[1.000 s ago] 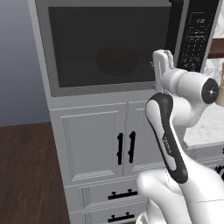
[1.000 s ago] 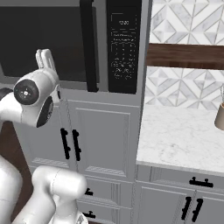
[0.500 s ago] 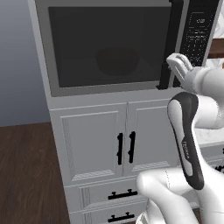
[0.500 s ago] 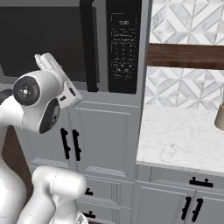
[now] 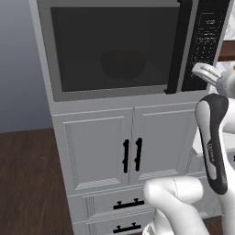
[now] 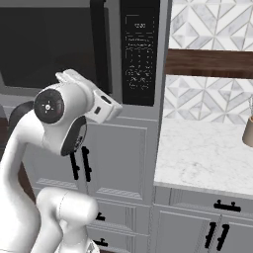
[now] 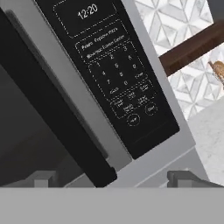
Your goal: Open the microwave, place the bowl with waffle inside the microwave, then close the microwave door and turn it on.
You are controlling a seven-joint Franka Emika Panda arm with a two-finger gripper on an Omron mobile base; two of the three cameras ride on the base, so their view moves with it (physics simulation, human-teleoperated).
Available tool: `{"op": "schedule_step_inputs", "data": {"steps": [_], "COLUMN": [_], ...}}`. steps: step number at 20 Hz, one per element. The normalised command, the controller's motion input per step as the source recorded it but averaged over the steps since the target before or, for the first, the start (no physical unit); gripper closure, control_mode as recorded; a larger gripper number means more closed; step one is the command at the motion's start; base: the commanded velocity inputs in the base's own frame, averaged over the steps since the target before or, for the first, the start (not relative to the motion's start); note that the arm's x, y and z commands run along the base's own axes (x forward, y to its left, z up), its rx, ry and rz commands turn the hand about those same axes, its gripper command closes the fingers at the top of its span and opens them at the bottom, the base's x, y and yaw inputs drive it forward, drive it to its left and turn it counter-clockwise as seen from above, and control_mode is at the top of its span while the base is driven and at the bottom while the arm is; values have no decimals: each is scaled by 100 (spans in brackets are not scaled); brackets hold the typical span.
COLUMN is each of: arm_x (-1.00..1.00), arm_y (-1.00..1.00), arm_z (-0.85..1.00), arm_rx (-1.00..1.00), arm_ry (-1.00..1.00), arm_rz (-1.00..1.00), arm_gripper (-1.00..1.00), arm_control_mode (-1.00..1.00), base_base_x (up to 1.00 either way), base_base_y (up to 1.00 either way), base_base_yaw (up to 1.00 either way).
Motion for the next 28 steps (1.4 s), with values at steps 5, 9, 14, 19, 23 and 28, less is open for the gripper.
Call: {"op": "schedule_step_inputs", "data": {"steps": [5, 9, 14, 19, 23, 28], "arm_x": [-19, -2, 2, 15, 36, 20], "arm_y": [-85, -63, -17, -3, -3, -44], "arm_z": [-6, -30, -19, -5, 0, 0], "arm_rx": [-22, -22, -13, -7, -2, 0], "arm_ry": [0, 0, 0, 0, 0, 0], "arm_rz": [0, 6, 3, 4, 16, 34], "arm_gripper": [-100, -100, -100, -100, -100, -100], "arm_control_mode": [-100, -100, -100, -100, -100, -100], "base_base_x": [0, 0, 0, 0, 0, 0], "base_base_y": [0, 0, 0, 0, 0, 0], "base_base_yaw": [0, 0, 0, 0, 0, 0]}}
